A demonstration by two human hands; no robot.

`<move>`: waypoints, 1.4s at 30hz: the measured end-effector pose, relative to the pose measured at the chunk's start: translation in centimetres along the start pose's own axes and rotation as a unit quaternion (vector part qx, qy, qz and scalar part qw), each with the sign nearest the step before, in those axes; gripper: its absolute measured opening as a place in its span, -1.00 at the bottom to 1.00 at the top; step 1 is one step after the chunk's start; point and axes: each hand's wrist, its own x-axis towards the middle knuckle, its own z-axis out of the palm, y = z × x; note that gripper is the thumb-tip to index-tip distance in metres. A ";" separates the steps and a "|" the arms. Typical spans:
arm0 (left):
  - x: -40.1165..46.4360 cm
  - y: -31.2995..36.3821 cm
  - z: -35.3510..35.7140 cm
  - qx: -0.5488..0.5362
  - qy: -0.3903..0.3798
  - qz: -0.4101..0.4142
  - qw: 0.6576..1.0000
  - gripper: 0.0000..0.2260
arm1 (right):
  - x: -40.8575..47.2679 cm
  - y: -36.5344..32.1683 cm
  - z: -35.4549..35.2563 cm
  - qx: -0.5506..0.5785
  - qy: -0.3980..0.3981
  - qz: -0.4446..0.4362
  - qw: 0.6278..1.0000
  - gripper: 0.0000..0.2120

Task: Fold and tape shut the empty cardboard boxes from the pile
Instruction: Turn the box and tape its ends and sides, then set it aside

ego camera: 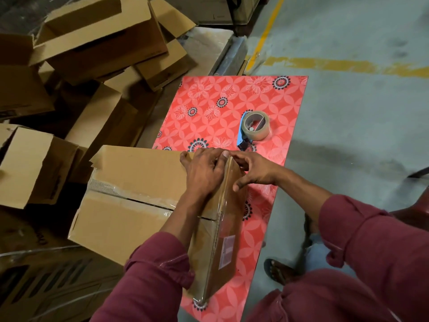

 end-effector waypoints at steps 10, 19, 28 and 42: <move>-0.6 -1.0 0.1 -0.093 0.150 0.064 0.982 -0.75 | -0.8 0.7 1.2 -0.133 0.024 0.029 0.990 -0.06; -7.7 -1.7 -1.2 -0.117 0.127 0.063 0.983 -0.75 | -1.5 1.3 3.0 -0.139 0.046 0.008 0.989 0.14; -18.0 -3.0 -3.7 -0.147 0.132 0.013 0.980 -0.76 | -3.4 0.5 6.9 -0.146 0.121 -0.012 0.982 0.55; -26.7 -5.4 -1.1 -0.177 0.145 0.003 0.973 -0.66 | -5.4 0.9 10.6 -0.295 0.191 -0.126 0.928 0.59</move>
